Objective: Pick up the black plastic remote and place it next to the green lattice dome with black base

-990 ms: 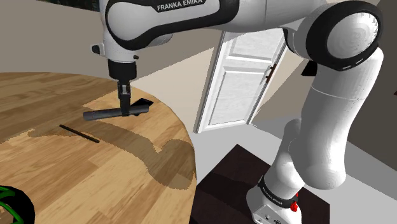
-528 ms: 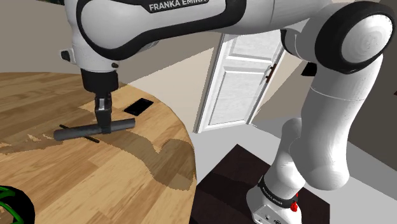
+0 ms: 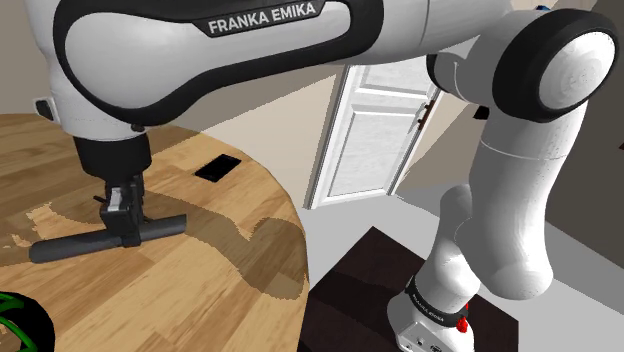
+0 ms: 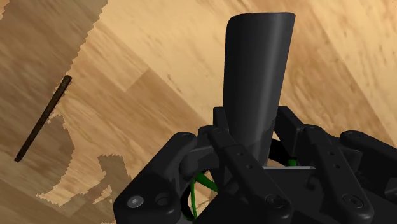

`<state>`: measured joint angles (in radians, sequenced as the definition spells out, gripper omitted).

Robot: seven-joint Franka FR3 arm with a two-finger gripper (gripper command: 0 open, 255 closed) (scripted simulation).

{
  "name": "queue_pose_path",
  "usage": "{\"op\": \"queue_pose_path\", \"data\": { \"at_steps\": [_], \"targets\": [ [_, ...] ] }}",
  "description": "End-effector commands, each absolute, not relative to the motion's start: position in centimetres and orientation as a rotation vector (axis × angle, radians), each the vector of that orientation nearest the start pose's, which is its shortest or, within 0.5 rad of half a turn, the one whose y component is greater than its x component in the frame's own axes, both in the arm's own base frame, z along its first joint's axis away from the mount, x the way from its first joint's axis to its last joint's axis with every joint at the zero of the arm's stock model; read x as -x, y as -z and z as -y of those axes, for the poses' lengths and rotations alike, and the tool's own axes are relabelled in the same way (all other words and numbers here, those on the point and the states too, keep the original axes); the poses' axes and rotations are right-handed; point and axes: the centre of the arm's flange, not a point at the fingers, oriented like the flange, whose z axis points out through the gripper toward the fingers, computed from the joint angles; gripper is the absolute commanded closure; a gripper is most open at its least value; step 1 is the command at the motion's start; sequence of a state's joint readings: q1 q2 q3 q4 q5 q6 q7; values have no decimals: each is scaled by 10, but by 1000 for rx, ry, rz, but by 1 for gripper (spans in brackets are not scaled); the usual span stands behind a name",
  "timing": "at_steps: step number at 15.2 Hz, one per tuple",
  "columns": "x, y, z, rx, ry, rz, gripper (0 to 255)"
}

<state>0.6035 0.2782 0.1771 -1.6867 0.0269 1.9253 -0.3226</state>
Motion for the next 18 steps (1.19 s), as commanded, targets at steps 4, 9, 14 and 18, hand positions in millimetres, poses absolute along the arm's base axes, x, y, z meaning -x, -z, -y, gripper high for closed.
{"op": "queue_pose_path", "data": {
  "at_steps": [4, 9, 14, 18],
  "targets": [
    [-457, -410, -442, 2634, -78, 1591, 255],
    [-457, -384, -442, 2634, -78, 1591, 255],
    [-457, -357, -442, 2634, -78, 1591, 255],
    [-457, -336, -442, 2634, -78, 1591, 255]
  ]
}}
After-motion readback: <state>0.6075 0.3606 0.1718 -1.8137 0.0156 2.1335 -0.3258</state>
